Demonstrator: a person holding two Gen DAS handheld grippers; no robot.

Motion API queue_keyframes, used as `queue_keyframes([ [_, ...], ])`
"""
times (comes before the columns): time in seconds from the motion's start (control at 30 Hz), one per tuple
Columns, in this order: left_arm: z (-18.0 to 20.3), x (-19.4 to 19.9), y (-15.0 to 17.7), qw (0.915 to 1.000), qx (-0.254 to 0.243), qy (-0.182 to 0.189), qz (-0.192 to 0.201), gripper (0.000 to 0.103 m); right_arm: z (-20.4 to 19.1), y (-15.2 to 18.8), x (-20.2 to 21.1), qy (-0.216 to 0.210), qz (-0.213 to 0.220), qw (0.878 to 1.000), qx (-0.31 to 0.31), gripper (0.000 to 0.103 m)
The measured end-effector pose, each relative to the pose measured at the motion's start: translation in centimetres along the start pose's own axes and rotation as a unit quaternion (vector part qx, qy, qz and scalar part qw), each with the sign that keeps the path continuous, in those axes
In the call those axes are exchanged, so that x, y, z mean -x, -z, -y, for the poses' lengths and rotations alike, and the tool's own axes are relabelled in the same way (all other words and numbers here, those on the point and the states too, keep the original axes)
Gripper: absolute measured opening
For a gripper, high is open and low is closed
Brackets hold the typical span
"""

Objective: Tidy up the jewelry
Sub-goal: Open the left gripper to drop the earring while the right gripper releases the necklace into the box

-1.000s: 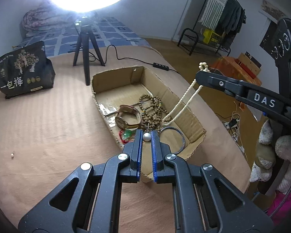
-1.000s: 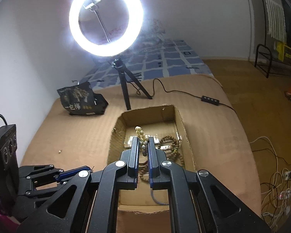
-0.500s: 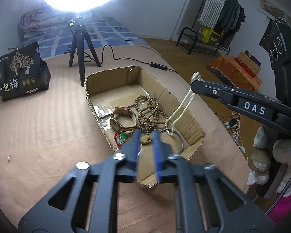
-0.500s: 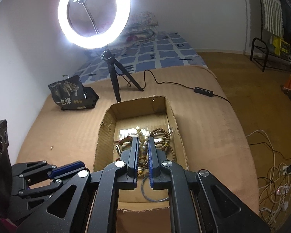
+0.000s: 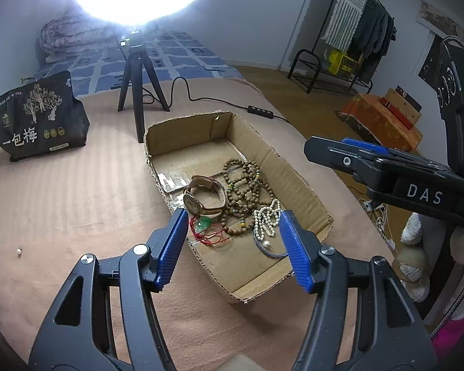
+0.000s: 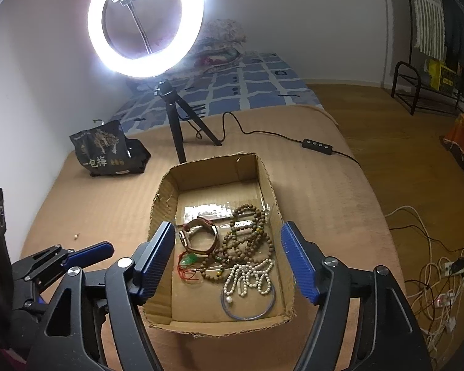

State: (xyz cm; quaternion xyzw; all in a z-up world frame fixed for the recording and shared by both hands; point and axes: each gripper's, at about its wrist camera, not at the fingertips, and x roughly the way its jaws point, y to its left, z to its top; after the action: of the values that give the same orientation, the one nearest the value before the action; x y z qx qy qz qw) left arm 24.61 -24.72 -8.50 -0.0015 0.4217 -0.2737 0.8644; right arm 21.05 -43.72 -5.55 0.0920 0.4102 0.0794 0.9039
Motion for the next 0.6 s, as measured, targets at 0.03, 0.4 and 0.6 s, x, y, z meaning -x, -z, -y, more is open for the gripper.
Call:
queue_keyframes([
  [0.03, 0.0, 0.0, 0.0, 1.0, -0.001, -0.001, 0.001, 0.063, 0.0, 0.0, 0.0, 0.0, 0.0, 1.0, -0.002, 0.071],
  [0.4, -0.6, 1.6, 0.2, 0.9999, -0.007, -0.01, 0.008, 0.063, -0.6, -0.1, 0.6, 0.0, 0.006, 1.0, 0.001, 0.072],
  [0.6, -1.3, 3.1, 0.4, 0.9997, -0.007, -0.018, 0.018, 0.063, -1.3, -0.2, 1.6, 0.0, 0.02, 1.0, 0.007, 0.072],
])
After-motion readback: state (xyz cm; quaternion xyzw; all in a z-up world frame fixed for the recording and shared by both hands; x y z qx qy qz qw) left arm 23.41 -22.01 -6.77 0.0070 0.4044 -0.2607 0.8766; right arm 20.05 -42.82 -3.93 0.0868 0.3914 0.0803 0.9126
